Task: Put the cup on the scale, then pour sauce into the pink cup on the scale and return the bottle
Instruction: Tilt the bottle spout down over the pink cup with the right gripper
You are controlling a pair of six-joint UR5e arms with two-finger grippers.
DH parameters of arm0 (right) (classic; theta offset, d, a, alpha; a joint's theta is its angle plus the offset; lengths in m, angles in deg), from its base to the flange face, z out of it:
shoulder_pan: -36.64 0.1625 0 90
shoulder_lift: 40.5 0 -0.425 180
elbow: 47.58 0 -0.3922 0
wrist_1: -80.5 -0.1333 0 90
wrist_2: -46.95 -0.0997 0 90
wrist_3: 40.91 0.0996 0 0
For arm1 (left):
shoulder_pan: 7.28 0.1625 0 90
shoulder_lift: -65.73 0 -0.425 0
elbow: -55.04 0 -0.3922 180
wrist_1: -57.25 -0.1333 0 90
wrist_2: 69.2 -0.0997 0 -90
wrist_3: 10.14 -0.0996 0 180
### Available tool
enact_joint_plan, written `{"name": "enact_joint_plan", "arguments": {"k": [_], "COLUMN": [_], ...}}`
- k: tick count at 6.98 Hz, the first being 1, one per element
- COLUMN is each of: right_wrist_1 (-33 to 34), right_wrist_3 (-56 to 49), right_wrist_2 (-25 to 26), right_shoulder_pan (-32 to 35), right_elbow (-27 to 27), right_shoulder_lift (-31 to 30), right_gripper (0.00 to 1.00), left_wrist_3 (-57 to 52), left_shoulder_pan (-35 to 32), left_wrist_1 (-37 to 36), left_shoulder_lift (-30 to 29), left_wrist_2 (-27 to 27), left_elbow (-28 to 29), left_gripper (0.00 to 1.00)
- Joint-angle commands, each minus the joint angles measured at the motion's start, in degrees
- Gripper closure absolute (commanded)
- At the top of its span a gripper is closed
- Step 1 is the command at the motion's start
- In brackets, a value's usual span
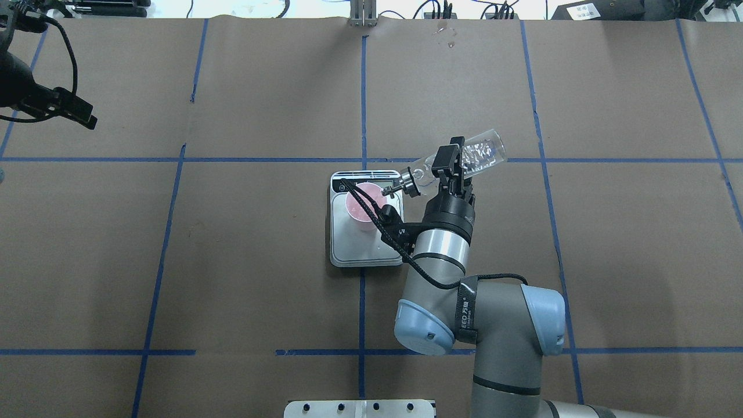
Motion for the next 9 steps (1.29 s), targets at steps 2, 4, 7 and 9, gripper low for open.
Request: {"name": "enact_joint_plan", "arguments": {"k": [2,4,7,9], "right_wrist_1": [0.06,0.06,-0.02,-0.02], "right_wrist_3": [-3.93,-4.02,-3.85,-3.41], "right_wrist_2": [1.04,1.39,1.31,1.13], "right_shoulder_pan": [0.12,0.12,0.29,0.64], "right_elbow": [-0.07,-0.16,-0.77,-2.61], "right_shoulder_lift": [-0.11,-0.2,0.16,-0.28], "right_gripper": [1.0,1.0,1.0,1.0], "left_wrist_3": [0.09,0.09,0.09,0.09], "left_shoulder_pan": [0.0,0.0,0.0,0.0], "left_wrist_1": [0.0,0.0,0.0,0.0], "left_shoulder_lift": [-0.06,0.03,-0.06,0.03], "left_wrist_2": [0.0,0.0,0.0,0.0], "left_elbow": [-0.01,-0.01,-0.09,-0.18], "left_gripper": [0.0,0.0,0.0,0.0]}}
